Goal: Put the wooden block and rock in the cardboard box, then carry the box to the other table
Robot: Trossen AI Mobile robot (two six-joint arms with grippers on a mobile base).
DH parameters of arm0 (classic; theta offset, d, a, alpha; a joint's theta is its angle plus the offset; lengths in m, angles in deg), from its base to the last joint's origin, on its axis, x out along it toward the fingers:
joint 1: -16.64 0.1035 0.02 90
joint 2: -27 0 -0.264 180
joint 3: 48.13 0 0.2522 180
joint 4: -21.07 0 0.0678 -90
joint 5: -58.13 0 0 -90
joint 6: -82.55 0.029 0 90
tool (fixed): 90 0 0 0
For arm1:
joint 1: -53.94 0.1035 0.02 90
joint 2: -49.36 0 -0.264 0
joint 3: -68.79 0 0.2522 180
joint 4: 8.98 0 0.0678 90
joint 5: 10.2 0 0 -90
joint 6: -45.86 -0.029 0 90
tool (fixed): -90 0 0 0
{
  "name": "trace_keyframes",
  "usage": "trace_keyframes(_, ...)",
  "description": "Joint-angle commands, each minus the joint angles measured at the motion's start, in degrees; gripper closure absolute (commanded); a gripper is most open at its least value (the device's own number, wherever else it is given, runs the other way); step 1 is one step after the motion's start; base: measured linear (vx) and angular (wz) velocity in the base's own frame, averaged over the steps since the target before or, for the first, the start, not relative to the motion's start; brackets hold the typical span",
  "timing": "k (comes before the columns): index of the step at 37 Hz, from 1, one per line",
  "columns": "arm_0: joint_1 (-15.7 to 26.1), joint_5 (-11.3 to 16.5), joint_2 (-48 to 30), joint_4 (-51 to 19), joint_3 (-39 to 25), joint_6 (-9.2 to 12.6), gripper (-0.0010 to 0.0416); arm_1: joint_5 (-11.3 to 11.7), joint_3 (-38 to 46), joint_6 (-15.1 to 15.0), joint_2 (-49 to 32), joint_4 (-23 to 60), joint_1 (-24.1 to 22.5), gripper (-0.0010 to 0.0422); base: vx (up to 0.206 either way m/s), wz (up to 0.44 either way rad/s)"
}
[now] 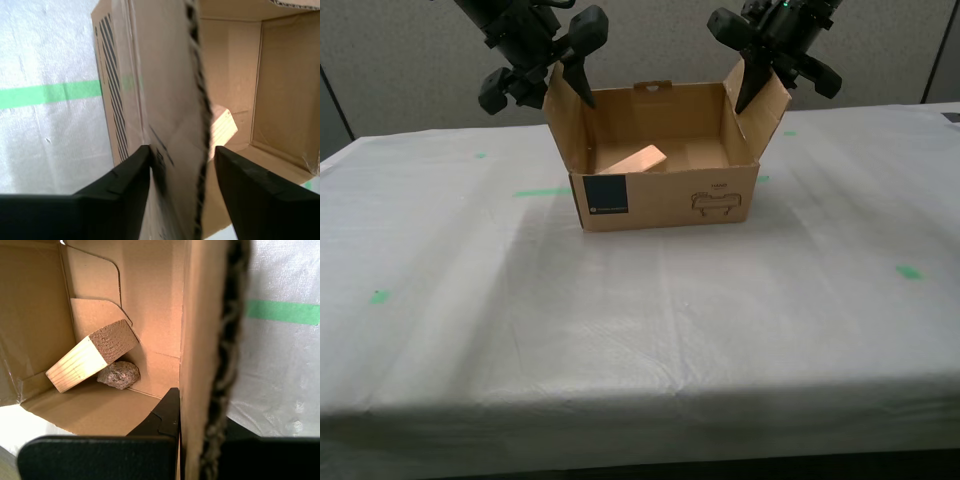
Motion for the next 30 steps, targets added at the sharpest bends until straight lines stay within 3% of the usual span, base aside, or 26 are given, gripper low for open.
trace_keyframes(1,0.1,0.7,0.0,-0.1,-0.1,0.1,0.0405,-0.5,0.1,0.2,0.0,0.9,-0.1,0.0202,0.000,0.000)
trace_keyframes(7,0.1,0.5,0.0,-0.1,-0.2,0.2,0.0405,-0.5,0.1,0.2,0.0,1.2,-0.1,0.0148,0.000,0.000)
trace_keyframes(9,0.2,-0.9,0.0,-0.1,-0.2,2.2,0.0405,-0.5,0.1,0.2,0.0,1.2,0.0,0.0132,0.000,0.000)
trace_keyframes(11,0.2,-2.1,0.0,0.0,-0.2,2.2,0.0405,-0.5,0.1,0.2,0.0,1.3,-0.1,0.0117,0.000,0.000)
trace_keyframes(17,0.5,-6.9,0.0,-1.6,-0.2,-2.9,0.0405,-0.5,0.1,0.1,0.2,1.3,-0.1,0.0076,0.000,0.000)
trace_keyframes(23,0.5,-9.9,0.0,-1.6,-0.2,-3.1,0.0405,-0.5,0.1,0.1,0.2,1.3,-0.1,0.0047,0.000,0.000)
trace_keyframes(30,0.6,-9.8,0.1,-1.9,-0.3,-3.3,0.0405,-0.5,0.1,-0.1,0.2,1.3,0.0,0.0036,0.000,0.000)
